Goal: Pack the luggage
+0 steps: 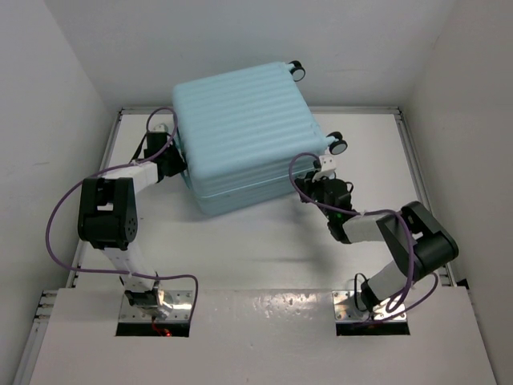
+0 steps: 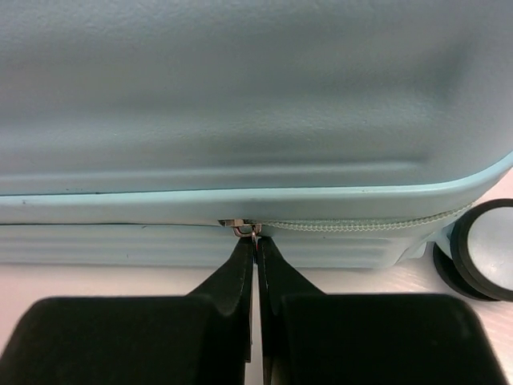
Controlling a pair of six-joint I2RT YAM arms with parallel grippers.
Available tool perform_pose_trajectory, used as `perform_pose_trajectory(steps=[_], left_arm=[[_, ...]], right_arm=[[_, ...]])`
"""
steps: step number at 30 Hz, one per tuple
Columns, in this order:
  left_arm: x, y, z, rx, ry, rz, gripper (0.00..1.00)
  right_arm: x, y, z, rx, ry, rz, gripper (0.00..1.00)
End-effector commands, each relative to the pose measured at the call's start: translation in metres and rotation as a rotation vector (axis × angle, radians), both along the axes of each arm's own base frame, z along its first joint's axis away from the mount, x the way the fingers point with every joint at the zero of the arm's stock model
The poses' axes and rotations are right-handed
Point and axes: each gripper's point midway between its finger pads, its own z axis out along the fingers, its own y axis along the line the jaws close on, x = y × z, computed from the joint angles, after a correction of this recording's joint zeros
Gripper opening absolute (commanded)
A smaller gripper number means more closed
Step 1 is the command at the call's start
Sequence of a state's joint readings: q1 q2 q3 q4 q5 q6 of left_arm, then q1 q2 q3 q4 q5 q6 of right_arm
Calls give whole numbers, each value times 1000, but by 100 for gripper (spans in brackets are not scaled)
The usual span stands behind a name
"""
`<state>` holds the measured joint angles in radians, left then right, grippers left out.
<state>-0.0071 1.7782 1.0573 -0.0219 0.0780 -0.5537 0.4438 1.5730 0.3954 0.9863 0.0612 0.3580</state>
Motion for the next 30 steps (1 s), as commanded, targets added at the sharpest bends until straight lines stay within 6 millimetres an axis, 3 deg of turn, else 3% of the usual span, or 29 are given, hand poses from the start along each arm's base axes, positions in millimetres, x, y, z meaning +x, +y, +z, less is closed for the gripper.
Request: perform_pose_trajectory(steps=[1, 11, 15, 18, 21, 23, 24, 26, 27, 29, 30], left_arm=[[-79, -38, -79, -72, 355, -117, 0], [-79, -17, -74, -67, 359, -72, 0], [-69, -8, -65, -62, 343, -45, 0], [-56, 5, -62, -53, 335, -22, 0], [-40, 15, -59, -49, 335, -9, 0], [-31, 17, -57, -52, 333, -28, 0], [-21, 24, -54, -47, 322, -25, 0], [-13, 28, -51, -64, 314, -22, 0], [-2, 32, -49, -66, 296, -32, 0], [14, 35, -41, -73, 267, -55, 0], [17, 41, -42, -70, 270, -51, 0]], right_arm=[[22, -29, 37, 24, -123, -106, 0], [25, -96, 37, -5, -118, -253, 0], [28, -126, 34, -17, -109, -313, 0], [39, -137, 33, -4, -101, -325, 0], [68, -151, 54, 33, -144, -355, 0], [85, -148, 53, 57, -135, -309, 0], [95, -141, 65, 76, -160, -275, 0], [116, -156, 72, 87, -186, -279, 0], [120, -152, 68, 109, -171, -253, 0], [136, -154, 80, 142, -201, -238, 0], [141, -152, 72, 153, -185, -223, 0]])
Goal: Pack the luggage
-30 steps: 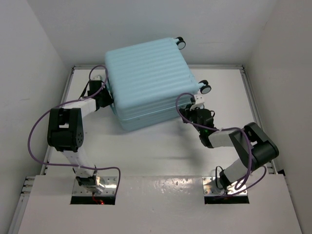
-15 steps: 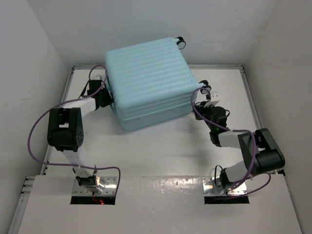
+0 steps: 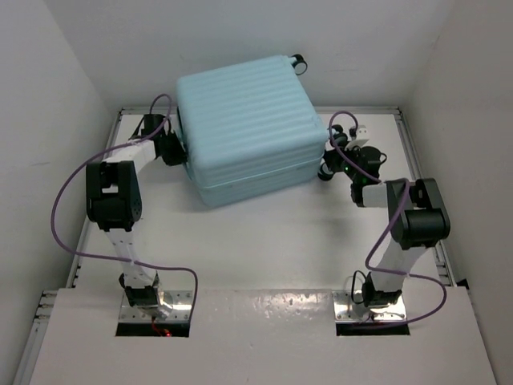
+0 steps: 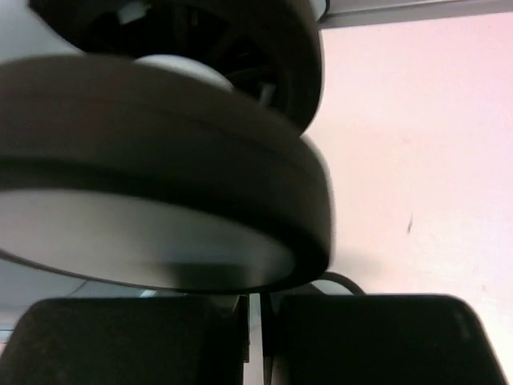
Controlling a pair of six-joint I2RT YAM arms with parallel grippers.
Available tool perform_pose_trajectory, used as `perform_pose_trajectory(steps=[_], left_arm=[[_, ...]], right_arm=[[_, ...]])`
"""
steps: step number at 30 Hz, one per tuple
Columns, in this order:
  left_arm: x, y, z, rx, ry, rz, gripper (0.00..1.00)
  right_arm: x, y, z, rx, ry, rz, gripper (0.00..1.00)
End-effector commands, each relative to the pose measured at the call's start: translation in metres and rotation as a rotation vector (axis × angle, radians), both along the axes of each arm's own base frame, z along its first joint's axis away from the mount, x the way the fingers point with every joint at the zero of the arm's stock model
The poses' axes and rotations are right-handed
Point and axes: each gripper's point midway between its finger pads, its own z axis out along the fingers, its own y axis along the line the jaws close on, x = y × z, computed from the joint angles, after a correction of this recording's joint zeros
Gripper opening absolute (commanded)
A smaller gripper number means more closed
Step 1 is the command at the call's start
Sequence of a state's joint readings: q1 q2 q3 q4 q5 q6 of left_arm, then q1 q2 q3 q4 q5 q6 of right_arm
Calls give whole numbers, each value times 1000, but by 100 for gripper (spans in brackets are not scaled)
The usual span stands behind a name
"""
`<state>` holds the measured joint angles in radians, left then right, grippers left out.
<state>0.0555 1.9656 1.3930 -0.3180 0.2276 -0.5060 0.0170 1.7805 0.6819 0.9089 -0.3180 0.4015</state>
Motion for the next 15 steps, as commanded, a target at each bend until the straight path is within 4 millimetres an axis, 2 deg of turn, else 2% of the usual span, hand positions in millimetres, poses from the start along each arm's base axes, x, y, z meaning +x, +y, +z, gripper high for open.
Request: perform_pose_trajectory(steps=[1, 2, 5, 7, 8, 9, 10, 11, 12, 13, 14, 15], left_arm=[[-8, 34, -52, 8, 142, 12, 0], [1, 36, -46, -11, 128, -4, 0], [12, 43, -53, -13, 131, 7, 0], [21, 45, -49, 1, 112, -9, 0], [26, 46, -48, 2, 105, -9, 0], [31, 47, -46, 9, 92, -16, 0], [30, 47, -53, 7, 106, -16, 0], [34, 47, -48, 9, 92, -16, 0], [33, 48, -54, 13, 101, -23, 0], [34, 46, -55, 3, 101, -30, 0], [35, 46, -55, 3, 101, -30, 0], [34, 45, -55, 2, 97, -44, 0]], right_arm=[[57, -54, 69, 33, -233, -164, 0], [61, -55, 62, 58, -216, -160, 0], [80, -54, 61, 99, -220, -143, 0], [91, -52, 71, 147, -236, -130, 0], [100, -51, 62, 155, -226, -130, 0], [108, -50, 72, 187, -240, -131, 0], [114, -50, 63, 195, -228, -140, 0], [129, -52, 71, 205, -255, -147, 0], [135, -52, 61, 218, -236, -152, 0], [139, -52, 61, 240, -232, -156, 0], [150, -50, 71, 244, -264, -147, 0], [154, -48, 61, 260, -242, -147, 0]])
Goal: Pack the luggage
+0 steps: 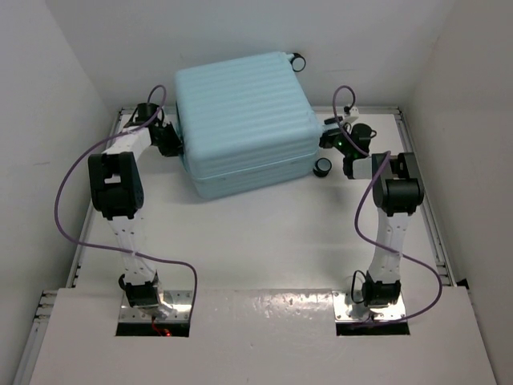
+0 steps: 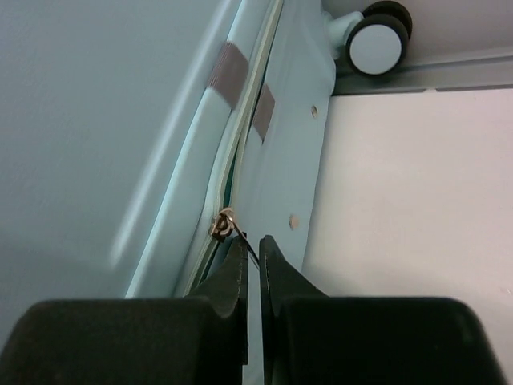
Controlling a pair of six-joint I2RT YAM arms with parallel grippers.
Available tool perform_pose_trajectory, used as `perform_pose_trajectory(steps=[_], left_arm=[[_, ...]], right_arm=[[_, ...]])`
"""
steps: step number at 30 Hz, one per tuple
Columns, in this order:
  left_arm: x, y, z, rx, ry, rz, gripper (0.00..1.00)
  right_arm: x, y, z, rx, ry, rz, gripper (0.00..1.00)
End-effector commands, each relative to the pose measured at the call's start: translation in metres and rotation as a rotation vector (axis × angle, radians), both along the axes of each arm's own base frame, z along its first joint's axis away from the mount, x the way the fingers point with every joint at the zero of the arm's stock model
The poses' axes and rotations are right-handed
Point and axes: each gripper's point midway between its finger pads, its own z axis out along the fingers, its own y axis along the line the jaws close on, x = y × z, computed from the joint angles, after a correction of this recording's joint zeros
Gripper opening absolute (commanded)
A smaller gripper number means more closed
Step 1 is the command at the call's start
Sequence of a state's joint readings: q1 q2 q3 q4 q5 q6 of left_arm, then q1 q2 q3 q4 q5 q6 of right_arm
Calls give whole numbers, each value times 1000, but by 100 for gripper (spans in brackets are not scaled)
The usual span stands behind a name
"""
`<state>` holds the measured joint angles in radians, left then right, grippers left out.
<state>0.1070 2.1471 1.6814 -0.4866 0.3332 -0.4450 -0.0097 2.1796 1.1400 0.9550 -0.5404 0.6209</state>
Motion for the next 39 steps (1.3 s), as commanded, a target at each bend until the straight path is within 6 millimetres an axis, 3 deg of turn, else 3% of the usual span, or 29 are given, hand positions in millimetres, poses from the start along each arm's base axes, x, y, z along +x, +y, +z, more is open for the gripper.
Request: perform_pose_trajectory(steps=[1, 7, 8, 9, 10, 11, 12, 14, 15, 16, 17, 18, 19, 21, 22, 24, 25, 26, 28, 29, 30, 32, 33, 35, 37, 38, 39], left_arm=[[0, 32, -56, 61, 53, 5, 0], [9, 30, -47, 85, 19, -13, 0], [9, 30, -47, 85, 19, -13, 0], [13, 26, -42, 87, 6, -22, 0], [13, 24, -41, 79, 4, -27, 0], [13, 24, -41, 79, 4, -27, 0], [14, 16, -36, 64, -8, -47, 0], [17, 12, -25, 46, -47, -62, 1], [17, 7, -21, 23, -56, -67, 1], [17, 6, -13, 19, -78, -73, 1], [15, 5, -19, 13, -76, -66, 0], [12, 1, -15, -6, -81, -80, 0], [14, -5, -13, -13, -94, -96, 0], [10, -13, -16, -24, -85, -113, 0], [7, -13, -20, -26, -73, -113, 0], [0, -21, -25, -22, -53, -115, 0], [-2, -22, -23, -22, -54, -115, 0], [-10, -26, -32, -16, -27, -118, 0], [-14, -31, -24, -13, -45, -128, 0], [-15, -32, -22, -20, -50, -133, 0], [-23, -38, -30, -23, -28, -144, 0], [-25, -40, -23, -30, -45, -150, 0], [-25, -40, -23, -30, -45, -150, 0], [-25, -41, -17, -32, -60, -163, 1], [-21, -42, -11, -27, -83, -187, 8], [-18, -43, -7, -29, -98, -200, 11], [-11, -47, 2, -14, -132, -223, 20]], right_arm=[[63, -73, 62, 72, -189, -328, 0], [87, -52, 58, 106, -199, -289, 0], [91, -49, 40, 106, -168, -292, 0], [99, -48, 50, 103, -189, -291, 0], [102, -44, 40, 95, -176, -289, 0], [105, -48, 35, 91, -164, -308, 7], [106, -46, 26, 90, -128, -301, 38], [100, -50, 17, 64, -101, -291, 60], [80, -40, 11, 42, -75, -215, 65], [74, -45, 10, 34, -66, -211, 68], [59, -44, -8, 24, -10, -195, 68], [44, -39, -1, 27, 8, -155, 66], [30, -39, -15, 23, 53, -147, 63], [15, -30, 0, 29, 50, -104, 60], [-4, -23, -20, 32, 124, -88, 59], [-21, -3, -13, 42, 133, -10, 55], [-35, 4, -26, 47, 198, 8, 53], [-40, 9, -28, 65, 221, 31, 53], [-52, 13, -36, 82, 268, 74, 53], [-60, 33, -42, 81, 295, 115, 52], [-64, 39, -49, 86, 323, 134, 52], [-67, 47, -50, 110, 354, 175, 50], [-73, 52, -59, 169, 438, 178, 46], [-84, 64, -57, 233, 461, 259, 41], [-98, 75, -43, 274, 482, 292, 40], [-125, 82, -51, 251, 500, 313, 40], [-134, 84, -52, 250, 513, 318, 40]])
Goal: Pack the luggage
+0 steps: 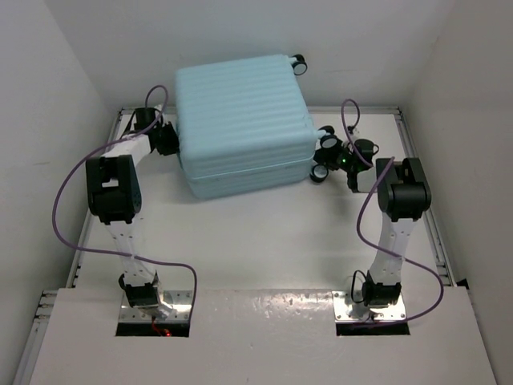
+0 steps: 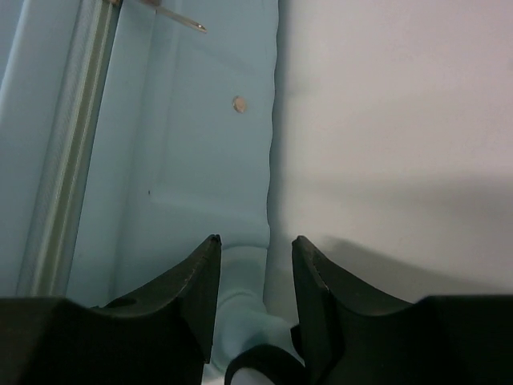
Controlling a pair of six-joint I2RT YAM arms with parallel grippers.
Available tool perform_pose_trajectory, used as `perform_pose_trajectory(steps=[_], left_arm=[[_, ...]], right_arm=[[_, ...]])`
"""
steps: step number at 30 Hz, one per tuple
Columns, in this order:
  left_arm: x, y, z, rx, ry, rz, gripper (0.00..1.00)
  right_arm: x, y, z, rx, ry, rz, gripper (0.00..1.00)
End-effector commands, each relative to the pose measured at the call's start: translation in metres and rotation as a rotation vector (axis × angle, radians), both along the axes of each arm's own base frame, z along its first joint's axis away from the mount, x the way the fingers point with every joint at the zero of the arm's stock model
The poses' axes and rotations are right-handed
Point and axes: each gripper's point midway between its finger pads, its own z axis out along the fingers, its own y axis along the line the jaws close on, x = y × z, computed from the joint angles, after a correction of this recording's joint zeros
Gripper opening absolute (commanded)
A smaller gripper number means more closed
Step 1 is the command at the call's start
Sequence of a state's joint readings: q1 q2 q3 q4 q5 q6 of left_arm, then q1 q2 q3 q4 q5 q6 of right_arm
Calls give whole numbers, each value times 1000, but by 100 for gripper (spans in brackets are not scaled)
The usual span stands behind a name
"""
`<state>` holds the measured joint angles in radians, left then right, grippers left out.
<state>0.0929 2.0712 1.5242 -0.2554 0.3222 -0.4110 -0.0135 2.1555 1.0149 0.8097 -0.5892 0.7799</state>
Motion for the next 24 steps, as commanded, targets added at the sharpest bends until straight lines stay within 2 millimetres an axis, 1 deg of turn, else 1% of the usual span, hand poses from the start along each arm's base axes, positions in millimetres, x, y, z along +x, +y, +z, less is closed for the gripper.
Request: perform_pose_trajectory(steps=[1, 2, 3, 4, 5, 6, 7, 8, 9, 10, 11, 12, 13, 14, 15, 16, 17, 18, 19, 20, 21, 22, 23, 24], left_arm=[[-16, -48, 0, -35, 12, -212, 24], [-12, -48, 0, -34, 7, -212, 27], [-8, -52, 6, -25, -11, -229, 28], [0, -52, 5, -24, -19, -229, 28], [2, -59, 6, -34, -25, -247, 30], [12, -61, 14, -43, -48, -248, 31], [15, -64, 8, -61, -43, -264, 35], [20, -66, 10, -69, -51, -272, 38], [25, -66, 12, -74, -58, -266, 42], [36, -67, 24, -75, -95, -274, 48], [41, -67, 21, -75, -97, -274, 51], [49, -68, 27, -78, -125, -267, 55], [63, -68, 48, -82, -192, -258, 58], [70, -70, 54, -96, -216, -258, 63], [77, -66, 66, -112, -249, -243, 65], [89, -58, 89, -142, -311, -212, 67], [90, -56, 97, -179, -333, -219, 70], [94, -53, 116, -196, -377, -216, 72], [93, -50, 138, -211, -423, -219, 73], [95, -41, 159, -235, -479, -211, 76], [89, -41, 172, -263, -500, -237, 77], [88, -37, 190, -269, -547, -245, 78], [81, -26, 213, -285, -580, -224, 81], [75, -22, 227, -300, -609, -232, 82]], right_arm=[[-102, 83, 9, 163, 173, 316, 40], [-121, 86, 1, 180, 215, 317, 40], [-140, 87, -6, 184, 258, 317, 40], [-152, 99, 7, 183, 235, 354, 40], [-169, 101, 2, 182, 257, 363, 40], [-186, 102, -5, 178, 288, 369, 40], [-196, 113, 9, 172, 256, 400, 40], [-218, 112, -2, 167, 300, 406, 40], [-225, 115, 7, 168, 282, 417, 40], [-235, 124, 8, 158, 283, 431, 42], [-244, 123, 11, 151, 277, 428, 44], [-255, 124, 16, 151, 269, 439, 46], [-266, 132, 23, 149, 257, 475, 49], [-274, 129, 22, 136, 273, 472, 51], [-278, 127, 22, 126, 269, 465, 52], [-281, 123, 21, 119, 268, 460, 54], [-284, 116, 14, 77, 281, 438, 56], [-283, 113, 14, 60, 268, 430, 57], [-279, 110, 26, 49, 215, 419, 59], [-277, 106, 24, 5, 174, 415, 61], [-277, 100, 21, -12, 191, 401, 62], [-273, 97, 34, -26, 122, 400, 65], [-271, 93, 36, -41, 100, 394, 66], [-271, 84, 32, -53, 123, 372, 66]])
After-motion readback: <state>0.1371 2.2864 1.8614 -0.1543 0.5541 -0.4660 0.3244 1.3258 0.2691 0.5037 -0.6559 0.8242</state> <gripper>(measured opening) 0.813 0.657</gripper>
